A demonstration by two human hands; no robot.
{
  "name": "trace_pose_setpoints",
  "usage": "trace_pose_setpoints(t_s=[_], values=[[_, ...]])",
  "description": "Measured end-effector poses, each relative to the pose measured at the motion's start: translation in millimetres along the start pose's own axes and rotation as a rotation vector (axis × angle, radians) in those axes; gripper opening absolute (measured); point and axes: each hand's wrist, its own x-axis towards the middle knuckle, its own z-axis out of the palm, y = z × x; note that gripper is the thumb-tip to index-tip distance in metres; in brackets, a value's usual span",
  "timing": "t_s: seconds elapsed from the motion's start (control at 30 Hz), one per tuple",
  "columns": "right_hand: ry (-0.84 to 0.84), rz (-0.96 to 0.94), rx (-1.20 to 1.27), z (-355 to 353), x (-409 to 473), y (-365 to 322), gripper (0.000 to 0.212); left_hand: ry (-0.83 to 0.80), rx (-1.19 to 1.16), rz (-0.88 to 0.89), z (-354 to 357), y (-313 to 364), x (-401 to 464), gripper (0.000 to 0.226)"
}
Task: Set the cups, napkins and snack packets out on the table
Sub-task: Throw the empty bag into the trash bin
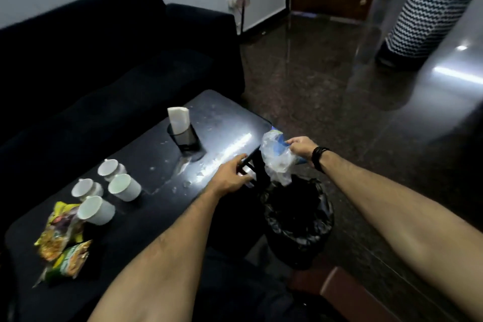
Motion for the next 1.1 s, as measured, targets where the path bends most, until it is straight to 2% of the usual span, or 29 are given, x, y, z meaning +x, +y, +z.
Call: trace_pose_setpoints(t_s=[0.13,0.27,0.53,0.67,0.73,0.8,0.83,0.9,0.97,1.1], values=[[-0.011,0.104,-0.21,2,18,68,0.028,-0.091,0.055,-0.026,42,-13,16,0.065],[0.06,0.233,-0.383,19,26,135,0.024,-0.198,0.08,-0.083,82,-32,27,0.062],[0.024,0.249,-0.539,56,57,206,0.059,-0.312,0.138,-0.149,126,-66,45,0.062],[-0.177,0.277,-0.645,77,67,238,0.081,-0.356,0.158,-0.174,141,-83,48,0.063],[-0.12,0.186,-0.724,87,63,243,0.089,-0.378,0.162,-0.19,144,-90,47,0.064],[-0.042,0.017,-0.839,95,57,248,0.082,-0.385,0.159,-0.209,144,-94,48,0.065],[-0.105,-0.023,-0.916,98,54,249,0.077,-0.384,0.163,-0.215,143,-95,48,0.065],[-0.328,0.038,-1.06,100,47,252,0.07,-0.379,0.172,-0.214,139,-92,48,0.066],[-0.411,0.11,-1.074,96,44,250,0.073,-0.361,0.175,-0.197,134,-85,48,0.066],[-0.193,-0.073,-1.005,82,45,214,0.068,-0.278,0.18,-0.142,115,-68,44,0.063]])
